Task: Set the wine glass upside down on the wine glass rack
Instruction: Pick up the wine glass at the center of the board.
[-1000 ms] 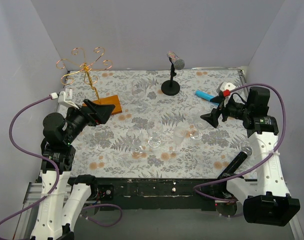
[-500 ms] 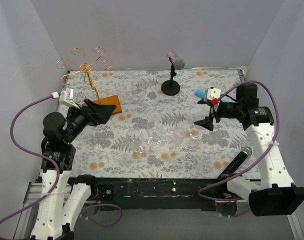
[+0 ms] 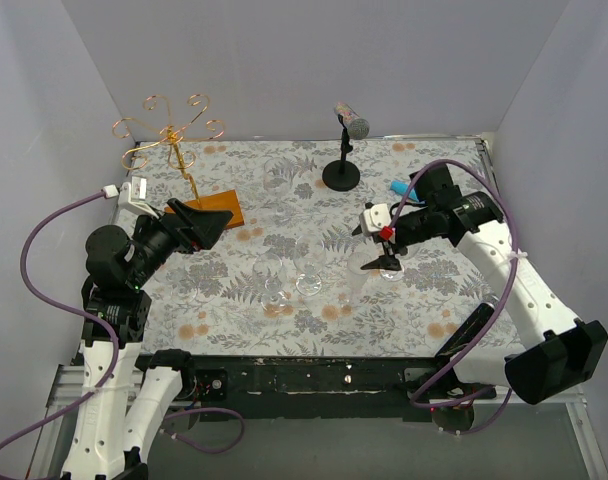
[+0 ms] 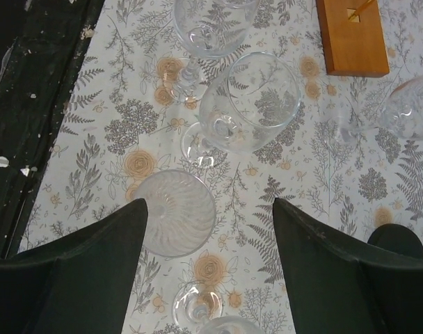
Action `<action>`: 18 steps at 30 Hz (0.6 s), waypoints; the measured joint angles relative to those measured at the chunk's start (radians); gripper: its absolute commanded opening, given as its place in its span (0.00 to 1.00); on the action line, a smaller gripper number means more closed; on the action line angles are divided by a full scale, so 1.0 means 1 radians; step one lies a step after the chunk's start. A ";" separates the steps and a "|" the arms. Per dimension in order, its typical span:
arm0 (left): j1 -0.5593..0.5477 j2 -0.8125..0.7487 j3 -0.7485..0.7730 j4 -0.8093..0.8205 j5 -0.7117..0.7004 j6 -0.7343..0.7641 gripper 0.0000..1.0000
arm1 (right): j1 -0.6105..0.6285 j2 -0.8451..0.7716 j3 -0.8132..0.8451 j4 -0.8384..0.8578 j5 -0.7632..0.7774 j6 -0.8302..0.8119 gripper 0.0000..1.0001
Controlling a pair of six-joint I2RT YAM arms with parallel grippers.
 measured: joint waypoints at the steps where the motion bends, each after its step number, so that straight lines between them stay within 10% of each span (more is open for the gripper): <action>1: 0.000 0.000 0.000 -0.002 0.000 0.000 0.98 | 0.003 -0.002 0.000 0.001 0.006 0.001 0.77; 18: 0.000 0.000 0.000 0.009 0.015 -0.019 0.98 | 0.053 0.004 0.000 0.145 0.190 0.253 0.52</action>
